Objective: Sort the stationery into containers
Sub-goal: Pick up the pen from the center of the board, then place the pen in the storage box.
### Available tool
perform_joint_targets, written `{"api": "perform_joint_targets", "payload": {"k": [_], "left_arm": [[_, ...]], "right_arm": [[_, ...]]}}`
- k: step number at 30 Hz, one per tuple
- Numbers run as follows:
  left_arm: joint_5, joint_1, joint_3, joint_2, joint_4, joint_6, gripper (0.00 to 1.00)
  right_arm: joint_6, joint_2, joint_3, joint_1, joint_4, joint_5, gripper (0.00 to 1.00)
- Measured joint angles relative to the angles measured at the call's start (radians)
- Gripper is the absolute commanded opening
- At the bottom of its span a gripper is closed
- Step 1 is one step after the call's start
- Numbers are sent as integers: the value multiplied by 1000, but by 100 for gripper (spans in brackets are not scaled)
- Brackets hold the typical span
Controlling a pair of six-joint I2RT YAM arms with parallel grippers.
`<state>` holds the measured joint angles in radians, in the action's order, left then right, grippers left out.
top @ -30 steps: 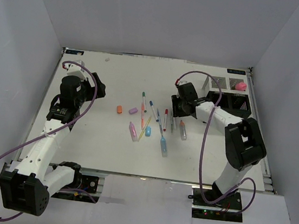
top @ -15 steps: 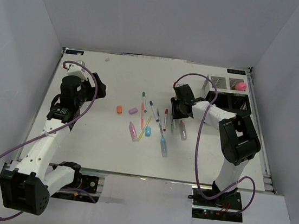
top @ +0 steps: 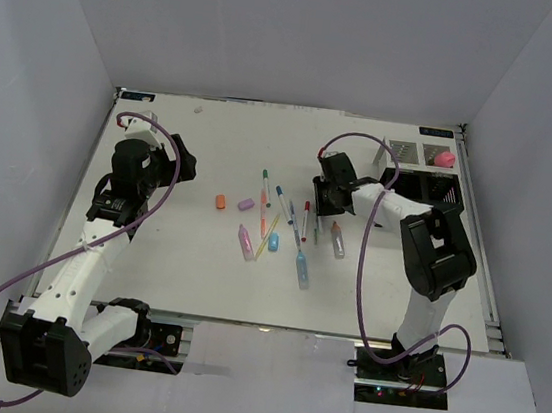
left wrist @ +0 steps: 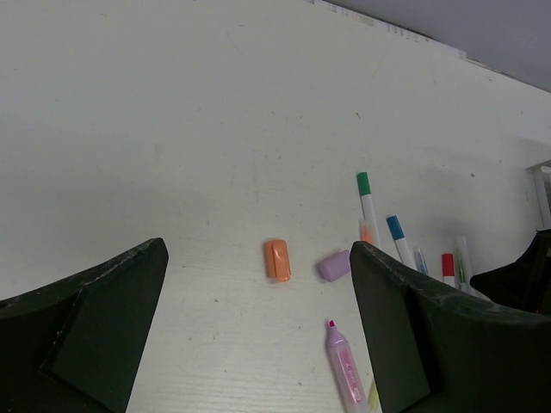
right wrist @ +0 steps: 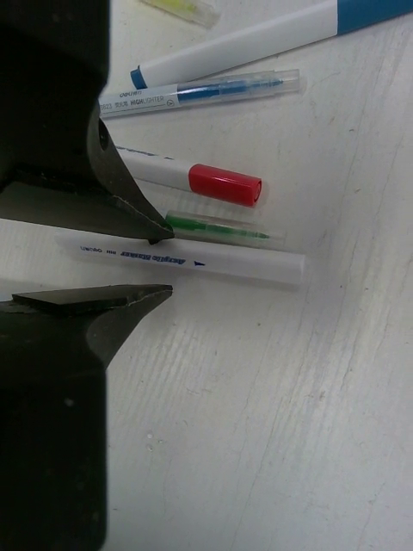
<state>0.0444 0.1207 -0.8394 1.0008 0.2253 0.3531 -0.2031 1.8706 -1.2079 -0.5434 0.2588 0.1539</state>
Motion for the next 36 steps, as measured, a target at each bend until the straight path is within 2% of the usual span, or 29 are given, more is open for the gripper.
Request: {"api": "perform_joint_targets", "payload": {"k": [13,16,19,22,26,31,36], "left_arm": [[0,0,0,0,0,0,98],[0,0,0,0,0,0,98],[0,0,0,0,0,0,98],[0,0,0,0,0,0,98],[0,0,0,0,0,0,98],[0,0,0,0,0,0,98],[-1,0,0,0,0,0,98]], "right_arm": [[0,82,-77,0,10,13,30],[3,99,-107,2,31,19,25],[9,116,-137,8,43,20,12],[23,134,-183,15,57,23,8],[46,122,-235,23,62,24,8],[96,-13,-240,42,39,27,8],[158,-246,-147,134,-168,29,8]]}}
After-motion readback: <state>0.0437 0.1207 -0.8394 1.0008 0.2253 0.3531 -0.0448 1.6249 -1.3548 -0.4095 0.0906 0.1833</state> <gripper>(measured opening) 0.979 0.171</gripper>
